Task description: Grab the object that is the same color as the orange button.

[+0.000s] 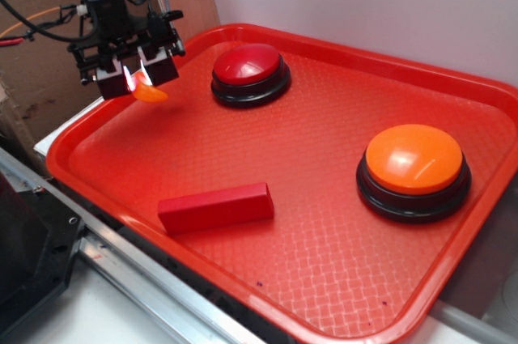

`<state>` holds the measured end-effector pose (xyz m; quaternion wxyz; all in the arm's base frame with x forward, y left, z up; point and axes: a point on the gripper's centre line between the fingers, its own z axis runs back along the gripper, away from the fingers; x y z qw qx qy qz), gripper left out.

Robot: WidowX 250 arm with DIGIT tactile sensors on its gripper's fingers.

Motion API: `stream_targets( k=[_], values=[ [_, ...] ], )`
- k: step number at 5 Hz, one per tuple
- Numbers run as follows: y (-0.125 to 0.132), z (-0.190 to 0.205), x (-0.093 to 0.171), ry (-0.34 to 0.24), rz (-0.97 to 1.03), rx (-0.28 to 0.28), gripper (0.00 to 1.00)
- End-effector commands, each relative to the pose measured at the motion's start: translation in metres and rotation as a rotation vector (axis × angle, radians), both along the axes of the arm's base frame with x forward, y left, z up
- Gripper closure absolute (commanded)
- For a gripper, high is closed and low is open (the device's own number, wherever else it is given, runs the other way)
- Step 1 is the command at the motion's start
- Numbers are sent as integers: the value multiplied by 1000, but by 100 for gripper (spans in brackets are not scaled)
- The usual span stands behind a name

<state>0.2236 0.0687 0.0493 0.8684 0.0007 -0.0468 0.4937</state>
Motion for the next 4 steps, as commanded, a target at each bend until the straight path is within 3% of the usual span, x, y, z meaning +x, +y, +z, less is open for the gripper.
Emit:
stream_targets(
  k=[1, 2, 3, 4],
  values=[
    [-25, 54, -2, 42, -378, -3, 100],
    [-51, 80, -12, 70, -566, 18, 100],
    [-70, 102, -22, 45, -662, -5, 100],
    [-86, 118, -30, 19, -714, 13, 100]
  ],
)
